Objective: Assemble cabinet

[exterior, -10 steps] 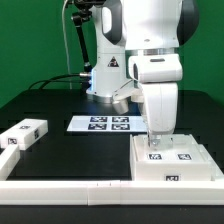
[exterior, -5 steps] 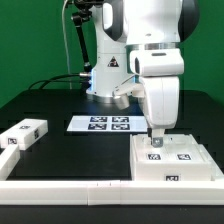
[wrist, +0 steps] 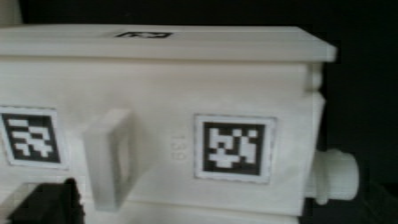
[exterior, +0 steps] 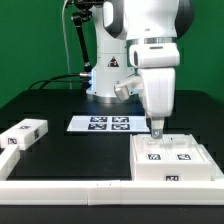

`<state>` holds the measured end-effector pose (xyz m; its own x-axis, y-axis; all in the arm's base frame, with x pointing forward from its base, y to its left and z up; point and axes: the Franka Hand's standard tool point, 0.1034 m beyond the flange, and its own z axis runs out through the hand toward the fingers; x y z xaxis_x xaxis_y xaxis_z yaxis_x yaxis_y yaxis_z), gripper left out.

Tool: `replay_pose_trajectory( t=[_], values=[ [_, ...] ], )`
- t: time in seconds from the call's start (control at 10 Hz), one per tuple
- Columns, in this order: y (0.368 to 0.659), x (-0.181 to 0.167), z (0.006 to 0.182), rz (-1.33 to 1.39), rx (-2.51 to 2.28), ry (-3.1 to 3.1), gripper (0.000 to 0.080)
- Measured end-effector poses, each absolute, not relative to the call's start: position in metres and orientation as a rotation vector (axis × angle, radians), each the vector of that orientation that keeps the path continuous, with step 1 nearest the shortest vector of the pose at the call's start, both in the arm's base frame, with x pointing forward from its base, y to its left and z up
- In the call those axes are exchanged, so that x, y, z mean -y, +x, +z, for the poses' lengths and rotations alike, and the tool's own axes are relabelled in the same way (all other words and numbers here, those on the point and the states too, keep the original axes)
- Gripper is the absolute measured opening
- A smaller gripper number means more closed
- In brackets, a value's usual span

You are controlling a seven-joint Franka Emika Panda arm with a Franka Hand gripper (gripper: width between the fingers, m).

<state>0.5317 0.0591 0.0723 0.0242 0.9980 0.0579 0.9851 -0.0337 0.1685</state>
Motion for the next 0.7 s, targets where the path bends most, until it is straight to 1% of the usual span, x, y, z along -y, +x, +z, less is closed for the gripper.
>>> replay_pose_trajectory(
  t=[0.3, 0.5, 0.7],
  values=[
    [0.498, -0.053, 0.083, 0.305, -1.996, 2.276, 0.0797],
    [0.489, -0.056, 0.083, 0.302, -1.909, 2.366, 0.0797],
    [0.486, -0.055, 0.080, 0.294, -1.908, 2.375, 0.0797]
  ],
)
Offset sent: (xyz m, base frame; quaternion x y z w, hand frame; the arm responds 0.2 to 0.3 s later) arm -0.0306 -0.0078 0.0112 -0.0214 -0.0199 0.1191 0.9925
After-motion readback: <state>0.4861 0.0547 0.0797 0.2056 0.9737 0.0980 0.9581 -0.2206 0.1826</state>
